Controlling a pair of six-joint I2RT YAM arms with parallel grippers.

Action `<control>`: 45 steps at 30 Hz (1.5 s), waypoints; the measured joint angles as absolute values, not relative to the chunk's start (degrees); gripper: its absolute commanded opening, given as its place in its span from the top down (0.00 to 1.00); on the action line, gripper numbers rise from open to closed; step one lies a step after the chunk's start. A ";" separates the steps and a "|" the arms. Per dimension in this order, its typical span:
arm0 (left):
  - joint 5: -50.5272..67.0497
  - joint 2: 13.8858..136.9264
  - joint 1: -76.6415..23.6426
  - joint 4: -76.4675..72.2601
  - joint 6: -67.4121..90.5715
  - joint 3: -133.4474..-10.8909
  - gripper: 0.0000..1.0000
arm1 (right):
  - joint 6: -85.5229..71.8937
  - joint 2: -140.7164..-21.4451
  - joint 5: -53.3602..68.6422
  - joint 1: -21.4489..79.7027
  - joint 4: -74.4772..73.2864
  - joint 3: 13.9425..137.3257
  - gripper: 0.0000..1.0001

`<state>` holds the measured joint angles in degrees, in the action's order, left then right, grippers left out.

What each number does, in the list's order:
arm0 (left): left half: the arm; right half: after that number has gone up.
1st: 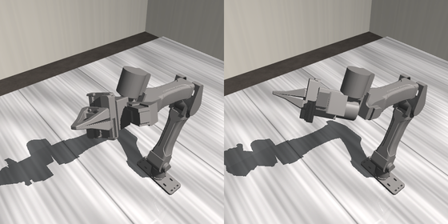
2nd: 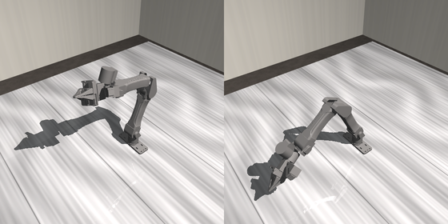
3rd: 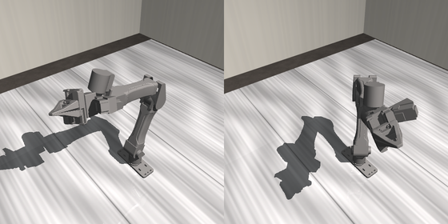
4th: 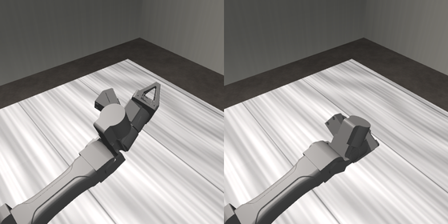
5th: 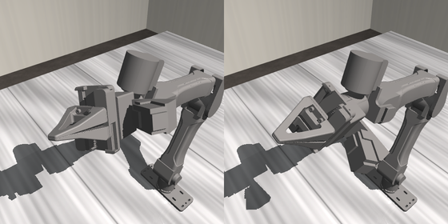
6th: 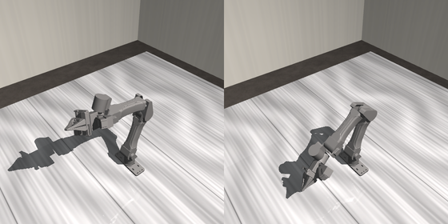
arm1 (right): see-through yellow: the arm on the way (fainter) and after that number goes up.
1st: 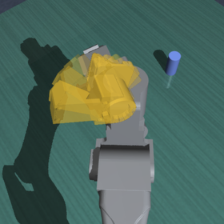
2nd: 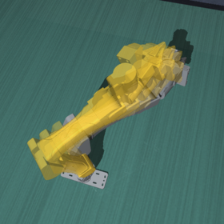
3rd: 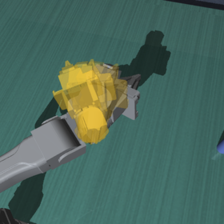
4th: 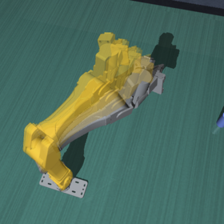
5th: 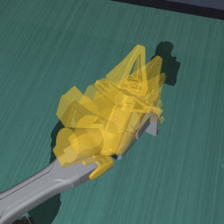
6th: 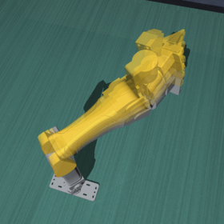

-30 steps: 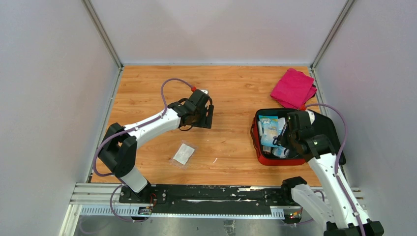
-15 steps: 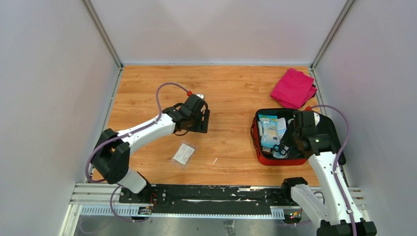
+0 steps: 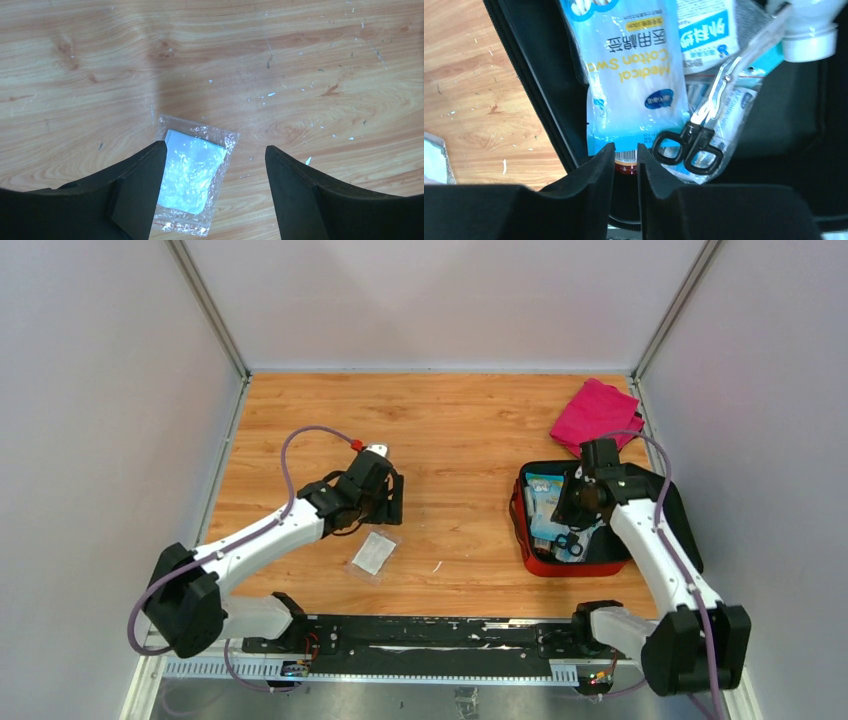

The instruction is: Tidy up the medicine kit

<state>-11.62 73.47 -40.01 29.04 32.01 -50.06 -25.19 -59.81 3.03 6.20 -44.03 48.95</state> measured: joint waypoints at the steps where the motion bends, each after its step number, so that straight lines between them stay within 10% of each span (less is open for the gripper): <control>1: -11.94 72.36 -39.99 29.17 32.21 -49.52 0.22 | -24.69 -61.87 4.03 6.22 -43.40 49.36 0.76; 45: -21.74 59.88 -38.63 38.44 37.87 -36.73 0.12 | -29.06 -115.77 11.20 38.48 -26.65 92.23 0.81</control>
<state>-21.74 59.88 -38.63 38.44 37.87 -36.73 -29.06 -115.77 11.20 38.48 -26.65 92.23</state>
